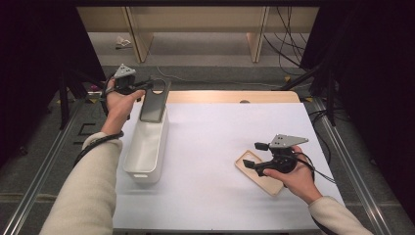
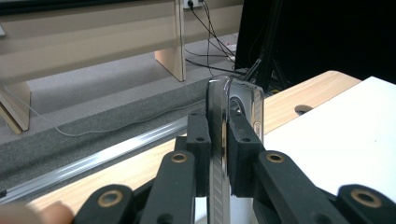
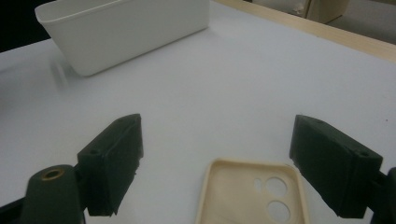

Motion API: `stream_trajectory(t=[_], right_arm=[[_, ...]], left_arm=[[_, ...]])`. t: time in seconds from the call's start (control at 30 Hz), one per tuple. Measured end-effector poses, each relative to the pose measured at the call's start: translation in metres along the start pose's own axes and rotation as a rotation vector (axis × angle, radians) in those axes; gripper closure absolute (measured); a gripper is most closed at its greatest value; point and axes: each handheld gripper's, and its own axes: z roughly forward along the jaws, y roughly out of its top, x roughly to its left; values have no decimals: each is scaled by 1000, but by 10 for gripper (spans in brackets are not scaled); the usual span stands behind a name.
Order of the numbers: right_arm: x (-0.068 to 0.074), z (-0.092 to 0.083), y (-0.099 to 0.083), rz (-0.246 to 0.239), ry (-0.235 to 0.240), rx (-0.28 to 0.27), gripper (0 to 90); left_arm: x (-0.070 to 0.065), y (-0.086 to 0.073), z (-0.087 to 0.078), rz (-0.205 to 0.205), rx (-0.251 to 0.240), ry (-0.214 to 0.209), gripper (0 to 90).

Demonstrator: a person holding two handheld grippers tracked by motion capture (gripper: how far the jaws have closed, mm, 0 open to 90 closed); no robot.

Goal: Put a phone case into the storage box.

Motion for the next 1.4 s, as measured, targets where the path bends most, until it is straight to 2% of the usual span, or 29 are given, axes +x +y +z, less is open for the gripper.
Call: stream_trajectory(t=[0.17,0.27,0.5,0.77,1.13,1.4], right_arm=[[0,0,0,0,1,-2,182],[0,0,0,1,1,-2,182],[0,0,0,0,2,0,182],[0,1,-1,0,5,6,183],[0,2,-1,2,10,8,184],[1,2,-1,0,13,11,185]], left_arm=[[2,-6,2,-14,9,3,805],[5,-10,3,-36,7,4,805],[7,-21,7,-44,35,6,805],[10,-27,7,-60,40,11,803],[15,-31,7,-50,83,34,780],[17,-35,8,-34,126,69,763]])
